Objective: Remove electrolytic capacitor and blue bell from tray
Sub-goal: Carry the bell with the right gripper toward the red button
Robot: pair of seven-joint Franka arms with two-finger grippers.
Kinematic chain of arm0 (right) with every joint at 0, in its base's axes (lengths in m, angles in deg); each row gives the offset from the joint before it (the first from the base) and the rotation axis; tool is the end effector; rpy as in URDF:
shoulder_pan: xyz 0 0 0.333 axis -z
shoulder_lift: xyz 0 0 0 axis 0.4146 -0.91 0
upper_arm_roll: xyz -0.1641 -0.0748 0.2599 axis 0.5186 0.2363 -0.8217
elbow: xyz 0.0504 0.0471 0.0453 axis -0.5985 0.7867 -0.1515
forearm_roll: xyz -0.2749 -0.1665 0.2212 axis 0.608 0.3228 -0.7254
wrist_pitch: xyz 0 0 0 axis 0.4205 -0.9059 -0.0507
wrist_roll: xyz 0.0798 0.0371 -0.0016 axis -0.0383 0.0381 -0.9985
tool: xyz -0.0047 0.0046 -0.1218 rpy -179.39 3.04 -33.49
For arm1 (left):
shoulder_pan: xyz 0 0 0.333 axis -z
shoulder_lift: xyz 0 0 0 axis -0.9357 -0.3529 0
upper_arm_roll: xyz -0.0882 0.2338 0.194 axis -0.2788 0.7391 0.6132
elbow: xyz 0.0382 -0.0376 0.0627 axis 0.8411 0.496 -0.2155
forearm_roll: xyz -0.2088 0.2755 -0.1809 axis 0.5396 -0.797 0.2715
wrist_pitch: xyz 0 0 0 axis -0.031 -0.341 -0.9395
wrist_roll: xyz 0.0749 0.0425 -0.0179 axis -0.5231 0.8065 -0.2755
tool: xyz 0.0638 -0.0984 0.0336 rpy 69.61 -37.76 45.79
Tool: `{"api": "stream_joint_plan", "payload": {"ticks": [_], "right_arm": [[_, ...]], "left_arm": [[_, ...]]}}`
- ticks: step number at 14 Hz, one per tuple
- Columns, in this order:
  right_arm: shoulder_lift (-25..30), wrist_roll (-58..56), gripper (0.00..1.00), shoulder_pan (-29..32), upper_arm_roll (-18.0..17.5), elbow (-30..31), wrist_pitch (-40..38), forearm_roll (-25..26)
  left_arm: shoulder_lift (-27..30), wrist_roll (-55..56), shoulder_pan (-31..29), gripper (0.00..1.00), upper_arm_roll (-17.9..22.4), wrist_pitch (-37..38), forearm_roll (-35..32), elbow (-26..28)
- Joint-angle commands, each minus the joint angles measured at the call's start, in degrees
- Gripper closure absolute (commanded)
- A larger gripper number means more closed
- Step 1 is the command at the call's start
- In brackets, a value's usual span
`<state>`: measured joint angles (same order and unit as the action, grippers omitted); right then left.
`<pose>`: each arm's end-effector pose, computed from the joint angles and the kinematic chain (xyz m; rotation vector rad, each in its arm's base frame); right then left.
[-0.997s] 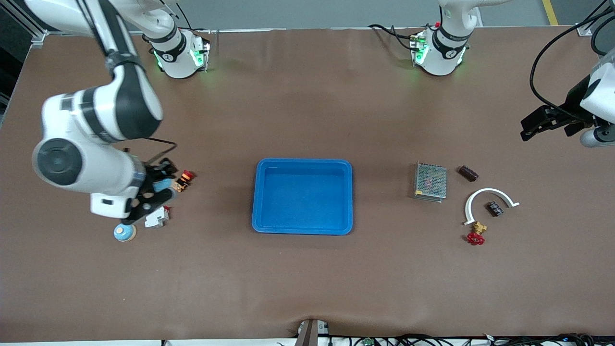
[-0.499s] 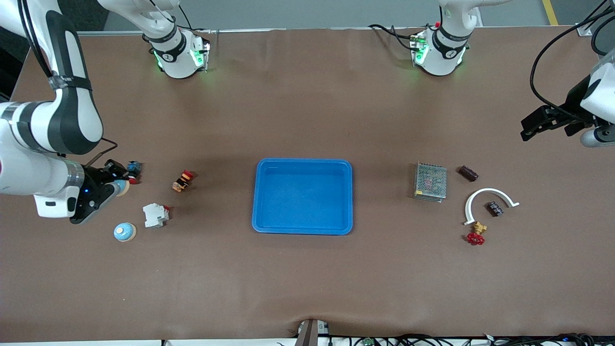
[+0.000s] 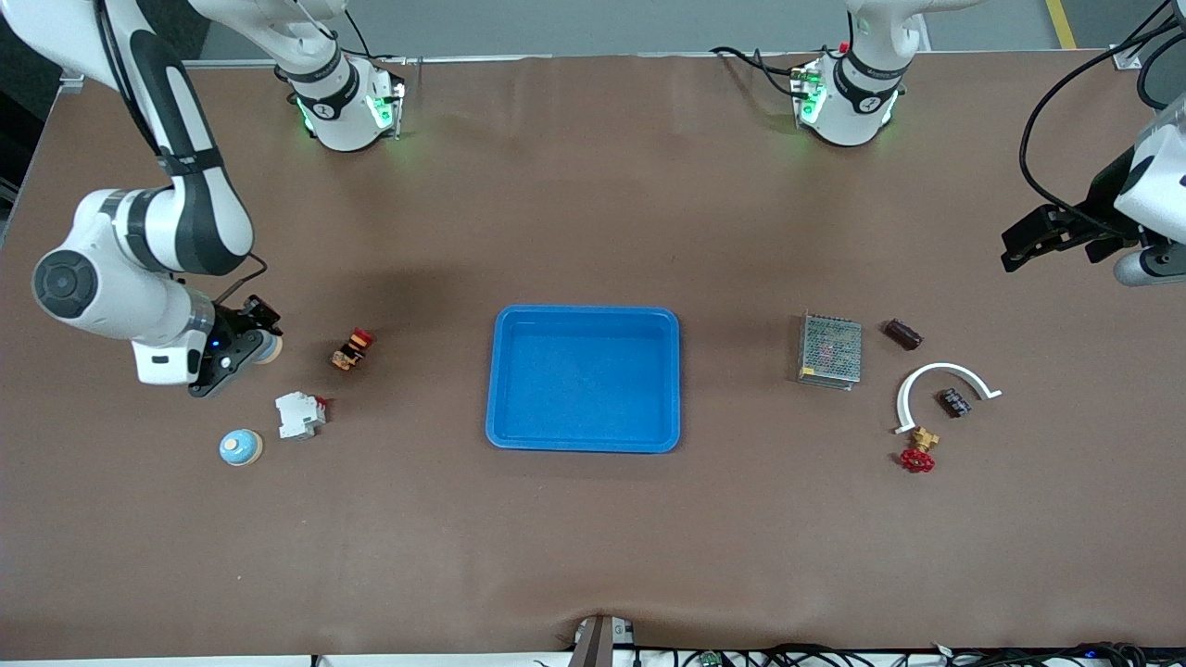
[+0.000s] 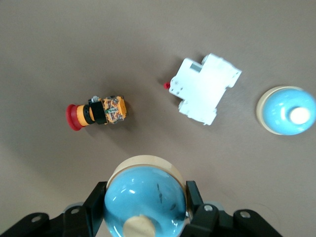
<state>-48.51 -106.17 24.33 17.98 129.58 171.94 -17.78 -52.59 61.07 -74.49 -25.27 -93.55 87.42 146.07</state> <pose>0.5582 -0.0226 0.2817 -2.8529 -1.1766 0.1674 0.5569 -0.0370 0.6013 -3.1043 -0.1336 -0.0336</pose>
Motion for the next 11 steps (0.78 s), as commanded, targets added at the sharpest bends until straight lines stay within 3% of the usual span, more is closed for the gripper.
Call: {"api": "stream_joint_plan", "payload": {"ticks": [1,11], "right_arm": [[3.5,-2.5,0.65,2.4,-1.2,9.2,8.7,0.7],[-2.1,-2.8,0.64,2.4,-1.2,14.8,23.1,0.7]], "left_arm": [[-0.7,0.1,0.3,0.00,0.2,0.6,0.1,-0.4],[-0.9,0.1,0.0,0.00,0.8,-0.9,0.1,-0.9]]}}
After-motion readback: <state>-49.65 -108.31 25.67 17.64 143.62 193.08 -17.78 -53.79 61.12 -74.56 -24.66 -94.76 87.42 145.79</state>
